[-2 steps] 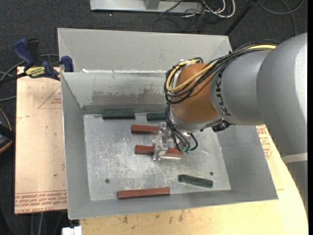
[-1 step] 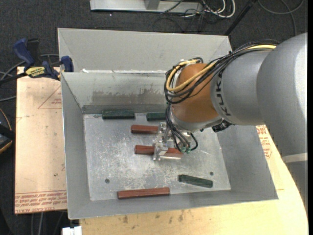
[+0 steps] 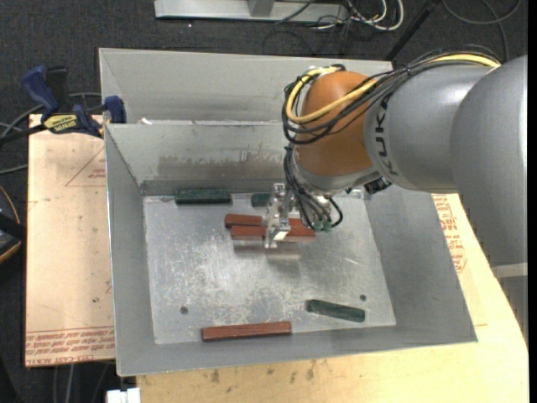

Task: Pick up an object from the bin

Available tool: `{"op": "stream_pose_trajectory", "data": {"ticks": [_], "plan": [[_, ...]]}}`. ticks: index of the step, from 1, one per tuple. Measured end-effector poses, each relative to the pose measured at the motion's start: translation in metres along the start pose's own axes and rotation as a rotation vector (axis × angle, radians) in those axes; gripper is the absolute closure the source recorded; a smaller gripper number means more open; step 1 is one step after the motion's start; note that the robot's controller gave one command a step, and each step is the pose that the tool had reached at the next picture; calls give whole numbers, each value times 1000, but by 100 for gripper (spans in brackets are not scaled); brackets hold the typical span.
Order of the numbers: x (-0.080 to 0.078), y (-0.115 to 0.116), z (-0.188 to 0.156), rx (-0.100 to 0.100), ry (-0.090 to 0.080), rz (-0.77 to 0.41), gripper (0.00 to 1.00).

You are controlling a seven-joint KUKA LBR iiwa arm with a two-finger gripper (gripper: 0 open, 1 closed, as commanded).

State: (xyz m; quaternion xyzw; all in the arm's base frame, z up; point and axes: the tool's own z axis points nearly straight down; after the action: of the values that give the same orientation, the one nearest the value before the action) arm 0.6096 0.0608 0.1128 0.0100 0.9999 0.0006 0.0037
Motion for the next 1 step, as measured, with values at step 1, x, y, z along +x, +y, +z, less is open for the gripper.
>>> {"op": "stream_pose_trajectory", "data": {"ticks": [1], "plan": [[19, -8, -42, 1, 14, -11, 100]]}}
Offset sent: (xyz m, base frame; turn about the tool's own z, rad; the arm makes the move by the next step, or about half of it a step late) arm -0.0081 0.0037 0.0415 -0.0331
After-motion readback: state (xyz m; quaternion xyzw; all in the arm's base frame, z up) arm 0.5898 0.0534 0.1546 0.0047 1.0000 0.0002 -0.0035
